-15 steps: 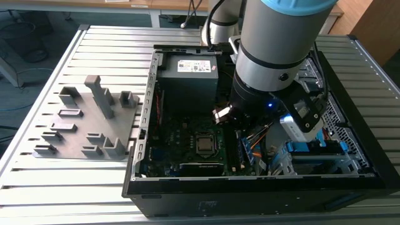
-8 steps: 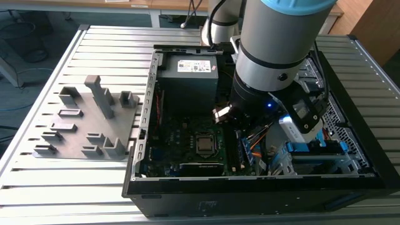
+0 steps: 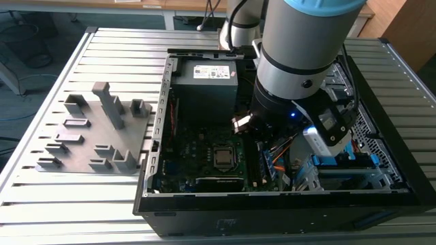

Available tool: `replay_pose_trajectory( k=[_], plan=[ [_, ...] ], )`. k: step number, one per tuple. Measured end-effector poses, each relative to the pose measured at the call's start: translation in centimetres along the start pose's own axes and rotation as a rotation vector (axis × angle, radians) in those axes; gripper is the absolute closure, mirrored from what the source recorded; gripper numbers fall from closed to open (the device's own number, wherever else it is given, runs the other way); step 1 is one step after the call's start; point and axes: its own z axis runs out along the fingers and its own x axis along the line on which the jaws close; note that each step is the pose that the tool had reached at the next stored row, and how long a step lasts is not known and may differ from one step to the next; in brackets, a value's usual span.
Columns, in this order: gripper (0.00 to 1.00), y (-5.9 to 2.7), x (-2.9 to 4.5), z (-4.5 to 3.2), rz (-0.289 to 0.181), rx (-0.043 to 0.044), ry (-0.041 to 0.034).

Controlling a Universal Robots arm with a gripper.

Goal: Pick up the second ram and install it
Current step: 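Insert the second ram into the second slot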

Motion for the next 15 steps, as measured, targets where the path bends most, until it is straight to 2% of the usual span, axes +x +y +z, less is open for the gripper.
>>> replay_pose_trajectory(
  k=[15],
  plan=[
    [0.86, 0.0, 0.0, 0.0, 0.049, 0.0041, -0.0033]
  ],
)
